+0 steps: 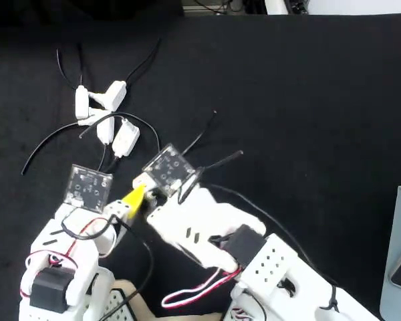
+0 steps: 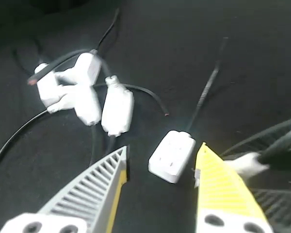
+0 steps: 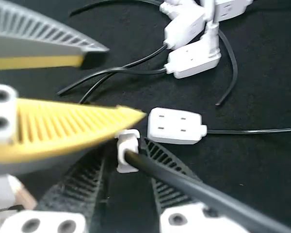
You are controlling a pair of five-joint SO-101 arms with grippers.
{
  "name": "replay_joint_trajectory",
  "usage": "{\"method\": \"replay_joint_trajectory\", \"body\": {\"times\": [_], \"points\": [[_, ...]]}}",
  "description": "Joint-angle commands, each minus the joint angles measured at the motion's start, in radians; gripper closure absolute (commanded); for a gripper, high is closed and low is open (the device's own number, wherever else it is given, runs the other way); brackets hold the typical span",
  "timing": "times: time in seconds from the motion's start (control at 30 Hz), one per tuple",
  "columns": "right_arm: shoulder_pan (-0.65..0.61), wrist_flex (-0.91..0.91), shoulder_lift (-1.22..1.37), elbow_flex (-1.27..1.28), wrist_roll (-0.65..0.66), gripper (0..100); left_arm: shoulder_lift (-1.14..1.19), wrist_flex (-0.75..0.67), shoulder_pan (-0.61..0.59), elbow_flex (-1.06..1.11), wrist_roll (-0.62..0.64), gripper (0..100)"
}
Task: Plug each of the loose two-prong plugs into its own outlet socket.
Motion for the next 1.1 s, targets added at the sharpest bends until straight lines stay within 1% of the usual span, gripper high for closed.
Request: {"method": "replay_joint_trajectory", "body": {"times": [0.0, 0.17, 0.27, 0.33, 0.43, 0.67, 0.83, 0.93, 1.07], "points": [[0.025, -0.026, 0.002, -0.019, 0.002, 98.6, -0.003, -0.051, -0.134, -0.045, 0.072, 77], [0.026, -0.112, 0.061, -0.028, 0.000, 98.6, -0.003, -0.069, -0.286, -0.044, 0.173, 77], [0.026, -0.157, 0.193, -0.081, -0.002, 98.7, -0.003, -0.072, -0.349, -0.033, 0.204, 77], [0.028, -0.170, 0.305, -0.137, -0.031, 98.7, -0.003, -0.072, -0.372, -0.028, 0.212, 77], [0.031, -0.170, 0.467, -0.229, -0.051, 98.7, -0.003, -0.071, -0.387, -0.013, 0.210, 77], [0.127, -0.170, 0.717, -0.380, -0.052, 98.7, -0.003, -0.071, -0.387, 0.005, 0.203, 77], [0.124, -0.195, 0.762, -0.389, -0.055, 98.7, -0.003, -0.071, -0.387, 0.005, 0.203, 77], [0.124, -0.224, 0.771, -0.387, -0.091, 98.7, -0.003, -0.071, -0.387, 0.005, 0.203, 77], [0.123, -0.233, 0.773, -0.387, -0.101, 98.7, -0.003, -0.071, -0.387, 0.005, 0.203, 77]]}}
